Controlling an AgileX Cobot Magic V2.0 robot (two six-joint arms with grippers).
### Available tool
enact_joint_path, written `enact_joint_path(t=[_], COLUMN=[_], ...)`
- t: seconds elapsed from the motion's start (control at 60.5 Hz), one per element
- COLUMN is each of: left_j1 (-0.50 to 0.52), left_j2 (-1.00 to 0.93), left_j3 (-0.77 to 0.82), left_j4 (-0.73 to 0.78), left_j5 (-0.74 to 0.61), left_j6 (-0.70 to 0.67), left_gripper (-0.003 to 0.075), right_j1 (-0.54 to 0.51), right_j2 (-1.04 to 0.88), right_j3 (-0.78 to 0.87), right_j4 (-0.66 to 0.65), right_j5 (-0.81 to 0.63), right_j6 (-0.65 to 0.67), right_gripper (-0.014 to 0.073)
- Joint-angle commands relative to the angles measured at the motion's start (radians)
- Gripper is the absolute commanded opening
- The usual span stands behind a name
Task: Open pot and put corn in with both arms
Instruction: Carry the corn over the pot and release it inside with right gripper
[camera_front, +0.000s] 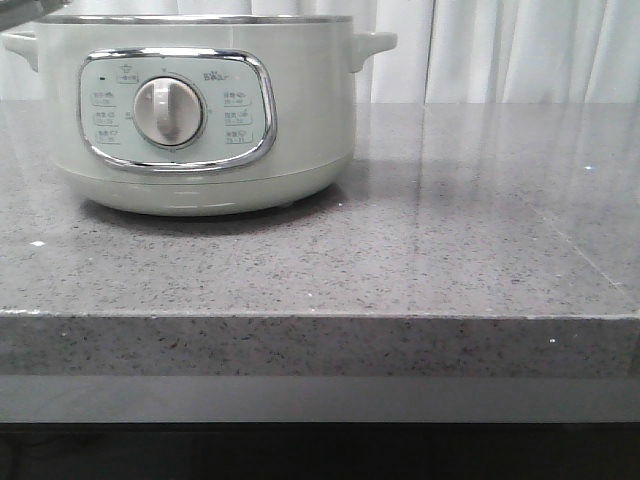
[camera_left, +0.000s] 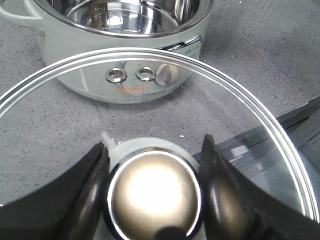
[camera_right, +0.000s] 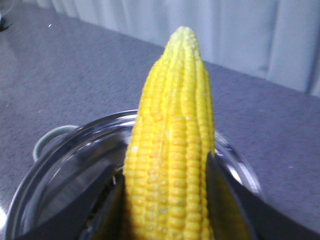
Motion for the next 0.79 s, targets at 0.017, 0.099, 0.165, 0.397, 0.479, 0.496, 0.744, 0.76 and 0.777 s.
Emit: enact_joint_path(t=[0.017, 0.099, 0.165, 0.397, 0.479, 0.496, 0.744, 0.76, 0.777], left_j1=[-0.008, -0.008, -0.008, -0.008, -0.008, -0.008, -0.008, -0.008, -0.008], left_j2=[-0.001, -0.001, -0.001, -0.001, -0.001, -0.001, -0.001, -0.001, -0.001], left_j3=[-0.036, -0.036, -0.036, -0.036, -0.036, -0.036, -0.036, -0.036, -0.036], left_j4=[-0.028, -0.028, -0.028, -0.028, -0.028, -0.028, -0.028, -0.028, -0.028], left_j5=[-0.129, -0.129, -0.129, -0.129, -0.131, -0.131, -0.131, -0.131, -0.131], left_j6=[-0.003, -0.003, -0.003, -0.003, -0.003, -0.003, -0.003, -0.003, -0.003], left_gripper=[0.0124, 0.0124, 0.0124, 0.0124, 0.0124, 0.0124, 0.0124, 0.0124, 0.0124], right_j1=[0.048, 0.064, 0.066, 0.066, 0.066, 0.066, 0.06, 0.06, 0.059], right_j2=[0.056, 0.11, 0.138, 0.162, 0.161, 0.161, 0.156, 0.156, 0.156], right_j3=[-0.098, -0.122, -0.124, -0.124, -0.124, -0.124, -0.144, -0.147, -0.15], right_j4=[0.006, 0.006, 0.006, -0.009, -0.01, -0.01, -0.015, -0.015, -0.015], right_j5=[-0.025, -0.004, 0.015, 0.084, 0.078, 0.078, 0.079, 0.081, 0.084], right_j6=[-0.014, -0.014, -0.014, -0.014, -0.014, -0.014, -0.014, -0.014, -0.014], right_gripper=[0.0192, 0.0195, 0.0196, 0.04, 0.0484, 0.0494, 0.0518, 0.0517, 0.0517])
